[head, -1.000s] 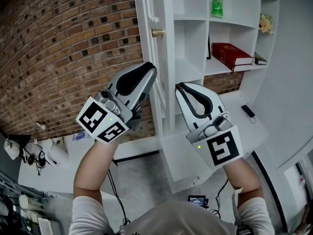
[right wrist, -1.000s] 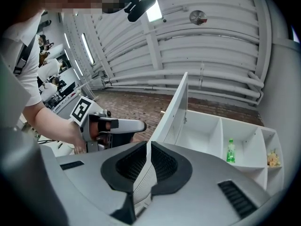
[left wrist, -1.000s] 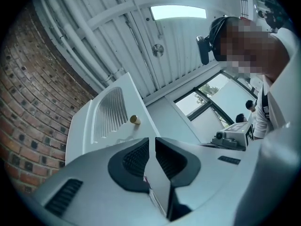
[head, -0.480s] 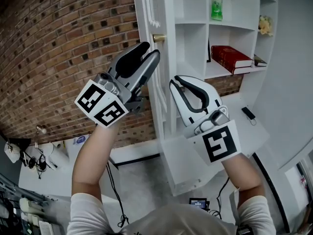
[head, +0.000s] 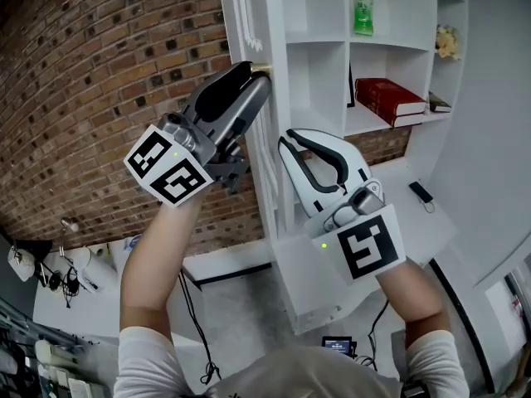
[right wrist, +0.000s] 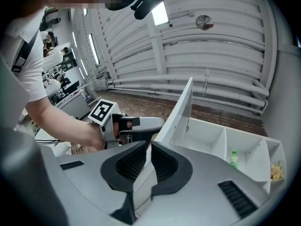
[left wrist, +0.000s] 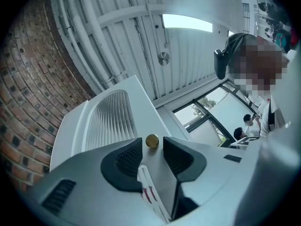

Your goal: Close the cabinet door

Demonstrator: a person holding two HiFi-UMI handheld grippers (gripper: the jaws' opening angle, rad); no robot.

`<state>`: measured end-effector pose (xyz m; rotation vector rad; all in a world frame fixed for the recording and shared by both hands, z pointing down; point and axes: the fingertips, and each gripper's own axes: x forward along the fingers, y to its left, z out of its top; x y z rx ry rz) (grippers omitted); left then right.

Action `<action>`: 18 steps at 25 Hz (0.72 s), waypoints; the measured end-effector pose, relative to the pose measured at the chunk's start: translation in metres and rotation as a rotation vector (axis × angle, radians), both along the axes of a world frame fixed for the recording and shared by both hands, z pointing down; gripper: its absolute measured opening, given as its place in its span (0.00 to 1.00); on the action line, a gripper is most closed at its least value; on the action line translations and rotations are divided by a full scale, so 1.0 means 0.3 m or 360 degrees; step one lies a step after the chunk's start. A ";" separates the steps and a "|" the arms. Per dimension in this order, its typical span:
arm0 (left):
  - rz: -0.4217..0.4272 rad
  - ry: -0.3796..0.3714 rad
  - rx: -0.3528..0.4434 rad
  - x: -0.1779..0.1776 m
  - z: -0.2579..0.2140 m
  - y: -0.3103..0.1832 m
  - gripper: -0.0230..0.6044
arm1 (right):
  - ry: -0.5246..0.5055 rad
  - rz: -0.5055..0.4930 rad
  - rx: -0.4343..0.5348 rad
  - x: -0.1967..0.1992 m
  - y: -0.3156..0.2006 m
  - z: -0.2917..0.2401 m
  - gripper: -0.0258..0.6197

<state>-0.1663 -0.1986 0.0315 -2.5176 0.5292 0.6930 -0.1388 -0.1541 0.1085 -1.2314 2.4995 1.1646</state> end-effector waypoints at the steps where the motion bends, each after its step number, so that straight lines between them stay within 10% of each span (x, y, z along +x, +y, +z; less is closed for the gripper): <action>1: 0.0002 -0.0001 0.0004 0.005 -0.003 -0.002 0.26 | 0.0000 -0.0003 0.0002 0.002 -0.002 -0.003 0.09; 18: 0.0034 -0.0005 0.0025 0.089 -0.008 -0.030 0.21 | -0.0002 -0.0065 0.0021 0.096 -0.026 0.003 0.09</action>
